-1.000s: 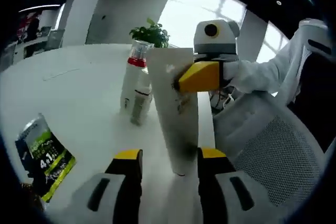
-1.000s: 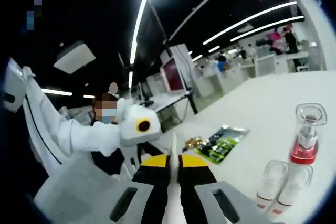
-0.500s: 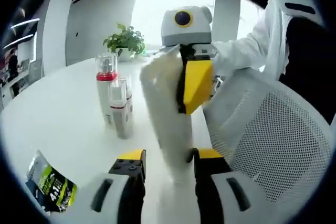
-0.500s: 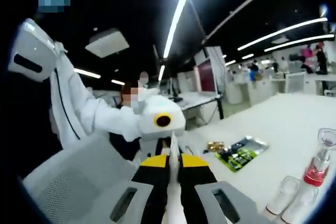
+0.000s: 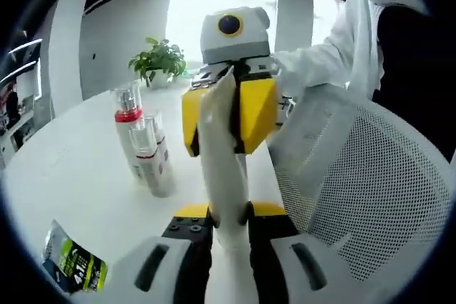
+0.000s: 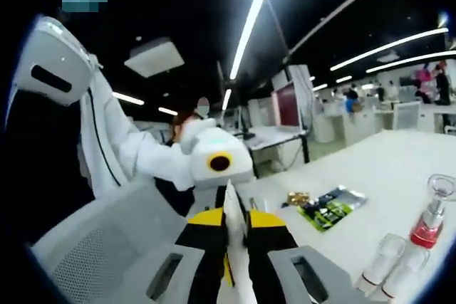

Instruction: Arrange the skincare products in the storage area until every visible bottle or jar stands upright without overlapping.

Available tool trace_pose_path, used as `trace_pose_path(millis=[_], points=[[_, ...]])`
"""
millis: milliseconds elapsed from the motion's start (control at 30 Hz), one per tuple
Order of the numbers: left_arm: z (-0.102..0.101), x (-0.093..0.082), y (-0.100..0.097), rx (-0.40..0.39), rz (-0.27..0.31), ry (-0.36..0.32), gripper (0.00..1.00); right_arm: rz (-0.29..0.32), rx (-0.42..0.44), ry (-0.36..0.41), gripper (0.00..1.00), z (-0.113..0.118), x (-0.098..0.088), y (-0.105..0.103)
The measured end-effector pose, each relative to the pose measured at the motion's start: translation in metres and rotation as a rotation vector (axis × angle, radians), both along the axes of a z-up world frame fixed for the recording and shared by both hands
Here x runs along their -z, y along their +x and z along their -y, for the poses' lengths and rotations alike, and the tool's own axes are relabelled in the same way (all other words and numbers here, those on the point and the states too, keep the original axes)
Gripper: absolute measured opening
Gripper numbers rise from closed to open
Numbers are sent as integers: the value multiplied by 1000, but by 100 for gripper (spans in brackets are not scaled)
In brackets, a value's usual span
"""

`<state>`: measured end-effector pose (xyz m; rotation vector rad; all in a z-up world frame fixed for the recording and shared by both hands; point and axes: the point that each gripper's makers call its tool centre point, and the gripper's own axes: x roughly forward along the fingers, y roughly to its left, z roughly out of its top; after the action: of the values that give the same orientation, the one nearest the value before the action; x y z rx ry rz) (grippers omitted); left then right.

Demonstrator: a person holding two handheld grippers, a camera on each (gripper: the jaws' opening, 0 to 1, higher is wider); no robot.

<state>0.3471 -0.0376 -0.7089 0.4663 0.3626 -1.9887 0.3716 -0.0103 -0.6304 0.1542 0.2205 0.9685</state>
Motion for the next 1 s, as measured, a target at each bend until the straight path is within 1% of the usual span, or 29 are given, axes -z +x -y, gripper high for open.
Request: trace_pose_path(millis=[33,67,100,233,400,433,500,567,633,667,733,767,833,900,1000], points=[[1,0,1,0,6,3,14,5,7,-6,4,0,-1,0],[3,-2,-3,-1,10,5,14,2,17,-8,4,1,0,1],[4,-2,-3,-4,14,7,14,-5,33,-10,5,4,0,4],[10,-3,2,-23,52,6,14,1,66,-22,7,8,0,8],[12,-5,4,-38,47,4,14,11,108,-35,10,17,-5,10],[13,-5,6,-47,47,4,14,20,119,-38,11,20,-7,11],[14,-5,11,-57,50,0,14,30,146,-20,14,25,-12,13],[16,-6,16,-71,62,-7,14,48,190,17,16,35,-20,18],[18,-6,19,-83,58,-6,14,70,260,61,15,48,-29,23],[20,-6,23,-92,53,-5,14,93,301,87,15,56,-37,25],[22,-5,27,-108,60,-9,14,110,343,124,14,65,-45,28],[24,-5,29,-117,60,-8,14,128,372,136,13,73,-51,30],[29,-5,38,-129,65,-9,14,144,411,158,11,83,-57,31],[32,-5,45,-150,73,-6,14,157,447,177,11,91,-60,32],[36,-6,52,-175,89,4,14,162,455,176,12,96,-60,30]])
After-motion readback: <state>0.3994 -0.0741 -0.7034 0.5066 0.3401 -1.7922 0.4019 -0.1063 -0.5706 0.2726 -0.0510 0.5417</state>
